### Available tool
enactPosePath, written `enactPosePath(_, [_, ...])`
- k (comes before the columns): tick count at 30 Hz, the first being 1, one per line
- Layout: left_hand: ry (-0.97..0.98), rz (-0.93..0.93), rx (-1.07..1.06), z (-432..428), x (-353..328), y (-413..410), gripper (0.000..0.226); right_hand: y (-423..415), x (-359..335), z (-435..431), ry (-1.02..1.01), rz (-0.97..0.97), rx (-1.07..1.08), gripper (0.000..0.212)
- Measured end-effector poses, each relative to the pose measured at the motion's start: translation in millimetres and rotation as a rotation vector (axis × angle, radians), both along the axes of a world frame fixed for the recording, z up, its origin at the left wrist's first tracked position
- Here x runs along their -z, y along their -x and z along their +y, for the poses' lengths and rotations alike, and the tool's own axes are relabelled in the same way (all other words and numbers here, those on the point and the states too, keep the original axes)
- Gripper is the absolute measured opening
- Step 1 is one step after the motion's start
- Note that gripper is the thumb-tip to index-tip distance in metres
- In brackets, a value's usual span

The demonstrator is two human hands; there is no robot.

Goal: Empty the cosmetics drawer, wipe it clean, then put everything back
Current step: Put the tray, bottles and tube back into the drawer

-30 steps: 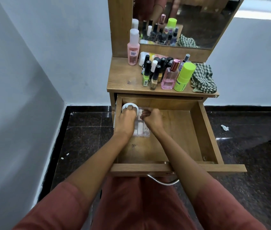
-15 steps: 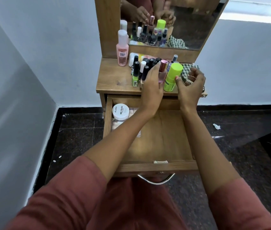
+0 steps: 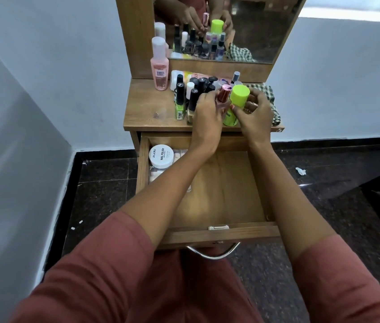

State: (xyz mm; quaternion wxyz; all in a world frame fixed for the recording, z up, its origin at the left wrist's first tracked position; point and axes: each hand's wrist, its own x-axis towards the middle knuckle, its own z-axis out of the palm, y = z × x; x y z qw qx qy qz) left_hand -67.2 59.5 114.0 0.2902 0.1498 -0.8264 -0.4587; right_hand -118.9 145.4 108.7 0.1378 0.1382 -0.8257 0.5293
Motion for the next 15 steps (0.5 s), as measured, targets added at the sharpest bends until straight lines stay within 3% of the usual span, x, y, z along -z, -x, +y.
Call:
enactPosePath(10, [0.073,0.007,0.083,10,19,-26,0.028,-31,7,39,-0.068,0.021,-0.093,0.053])
enactPosePath(15, [-0.042,-0.062,0.140,19,38,-37,0.018,-36,33,57,-0.224,0.023,-0.149,0.054])
